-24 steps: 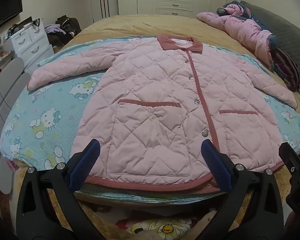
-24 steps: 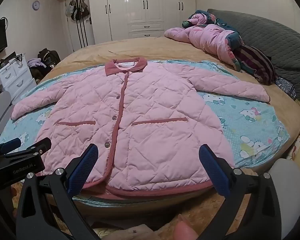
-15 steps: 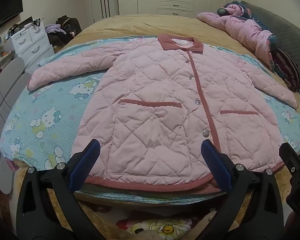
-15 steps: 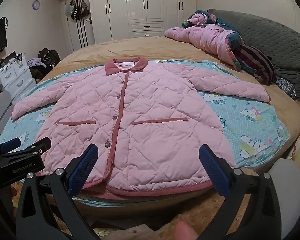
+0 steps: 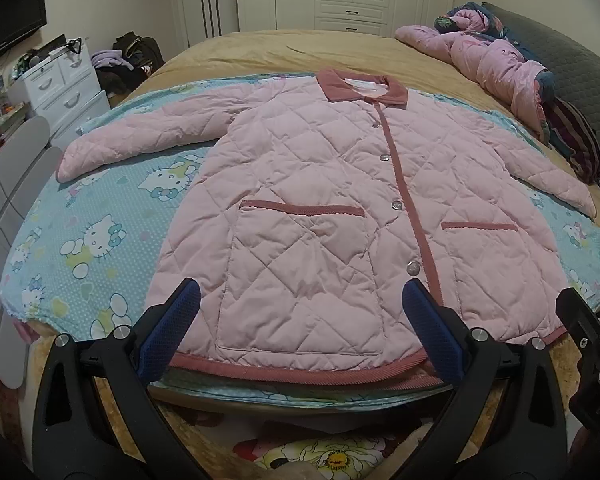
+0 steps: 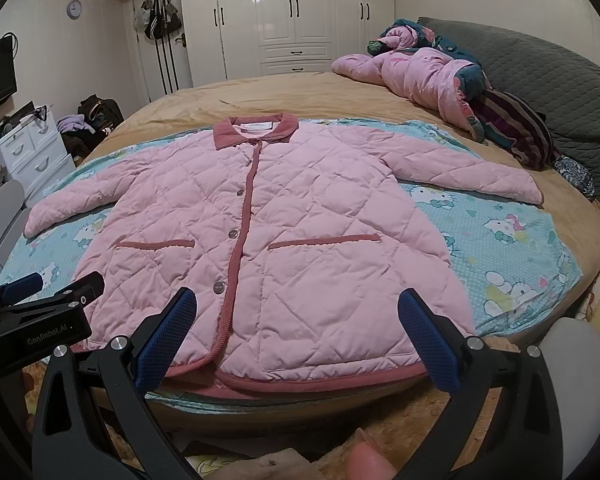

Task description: Fold large clothes

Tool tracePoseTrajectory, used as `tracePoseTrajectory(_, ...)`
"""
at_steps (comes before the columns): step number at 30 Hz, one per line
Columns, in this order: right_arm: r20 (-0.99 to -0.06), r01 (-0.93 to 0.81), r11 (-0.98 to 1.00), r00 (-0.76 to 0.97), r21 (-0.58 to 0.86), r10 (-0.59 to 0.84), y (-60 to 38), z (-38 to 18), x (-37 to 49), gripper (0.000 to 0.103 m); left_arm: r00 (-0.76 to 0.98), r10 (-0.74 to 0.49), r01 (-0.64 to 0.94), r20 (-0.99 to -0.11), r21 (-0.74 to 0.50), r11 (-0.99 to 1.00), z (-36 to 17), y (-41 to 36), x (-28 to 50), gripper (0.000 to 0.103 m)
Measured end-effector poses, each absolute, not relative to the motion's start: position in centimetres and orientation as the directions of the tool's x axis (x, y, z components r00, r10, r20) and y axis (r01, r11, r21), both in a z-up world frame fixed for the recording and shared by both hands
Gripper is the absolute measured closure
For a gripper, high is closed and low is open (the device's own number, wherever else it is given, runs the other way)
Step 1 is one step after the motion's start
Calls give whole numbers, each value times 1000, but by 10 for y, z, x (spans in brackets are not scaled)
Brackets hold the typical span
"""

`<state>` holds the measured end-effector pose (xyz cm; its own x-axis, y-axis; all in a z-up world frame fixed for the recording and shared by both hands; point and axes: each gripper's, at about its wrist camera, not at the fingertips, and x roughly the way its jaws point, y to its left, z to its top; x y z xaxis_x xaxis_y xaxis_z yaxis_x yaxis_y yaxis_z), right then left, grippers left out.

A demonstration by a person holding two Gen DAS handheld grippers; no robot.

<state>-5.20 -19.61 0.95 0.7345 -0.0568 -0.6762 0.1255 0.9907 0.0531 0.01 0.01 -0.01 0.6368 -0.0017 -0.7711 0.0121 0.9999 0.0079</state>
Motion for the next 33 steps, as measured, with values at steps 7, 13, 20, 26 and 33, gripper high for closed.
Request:
tracePoseTrajectory(7,-676,119,991,735,55,-51,-195,8,-51,4,637,0,10,-770,9,1000,0,0,0,8)
tracePoseTrajectory(13,-677,120,991,734,57,-50,-194,7,-51,4,638,2,10,-770,11,1000,0,0,0,8)
tracePoseTrajectory(20,-677,120,991,735,57,-50,-194,7,-50,4,638,1,11,-770,10,1000,0,0,0,8)
tracePoseTrajectory(26,-678,118,991,734,57,-49,-195,7,-50,4,637,1,11,-771,10,1000,0,0,0,8)
tracePoseTrajectory(33,-678,119,991,734,57,-49,-195,7,-50,4,639,3,10,-769,12,1000,0,0,0,8)
